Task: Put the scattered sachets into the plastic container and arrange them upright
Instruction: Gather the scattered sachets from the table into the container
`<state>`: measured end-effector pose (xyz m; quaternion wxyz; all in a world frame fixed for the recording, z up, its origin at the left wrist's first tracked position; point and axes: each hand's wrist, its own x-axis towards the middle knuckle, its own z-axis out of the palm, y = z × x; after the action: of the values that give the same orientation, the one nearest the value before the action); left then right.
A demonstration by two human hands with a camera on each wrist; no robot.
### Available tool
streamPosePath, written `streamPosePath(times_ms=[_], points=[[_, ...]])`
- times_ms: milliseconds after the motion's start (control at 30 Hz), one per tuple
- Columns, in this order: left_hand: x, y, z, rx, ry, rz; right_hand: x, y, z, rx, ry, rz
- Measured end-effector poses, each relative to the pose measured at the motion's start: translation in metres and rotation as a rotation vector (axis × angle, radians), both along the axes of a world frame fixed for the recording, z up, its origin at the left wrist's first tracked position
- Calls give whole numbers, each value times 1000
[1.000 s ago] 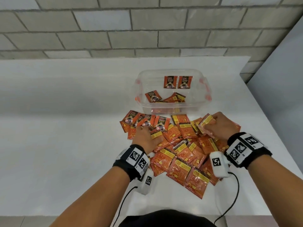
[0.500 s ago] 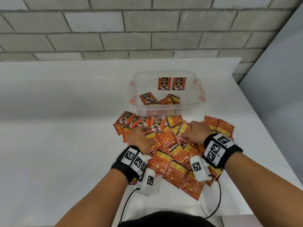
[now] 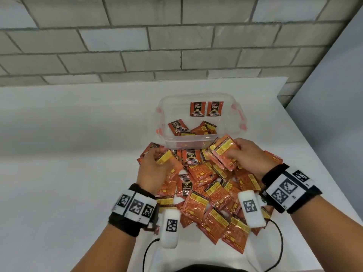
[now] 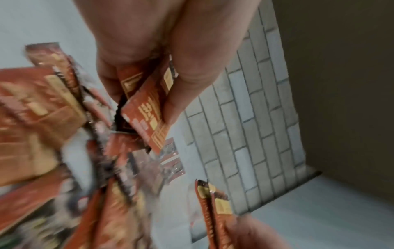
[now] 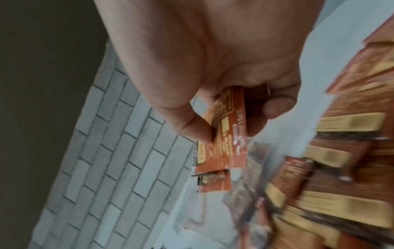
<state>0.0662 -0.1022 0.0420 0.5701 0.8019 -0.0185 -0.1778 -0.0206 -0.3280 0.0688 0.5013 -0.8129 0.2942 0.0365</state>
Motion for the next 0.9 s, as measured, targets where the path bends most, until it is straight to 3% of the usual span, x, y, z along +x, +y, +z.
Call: streamPosePath(times_ms=[100, 200, 533, 767, 900], points=[[27, -5, 31, -267, 88, 55, 22, 0, 18, 1, -122, -2], [63, -27, 47, -317, 90, 84, 56, -2, 25, -79, -187, 0], [111, -92, 14, 325, -106, -204, 117, -7, -2, -308, 44, -18], [116, -90, 8, 364, -100, -306, 120, -14, -11, -412, 214, 68], [100, -62, 19, 248, -189, -272, 102, -16, -5, -356, 88, 44]])
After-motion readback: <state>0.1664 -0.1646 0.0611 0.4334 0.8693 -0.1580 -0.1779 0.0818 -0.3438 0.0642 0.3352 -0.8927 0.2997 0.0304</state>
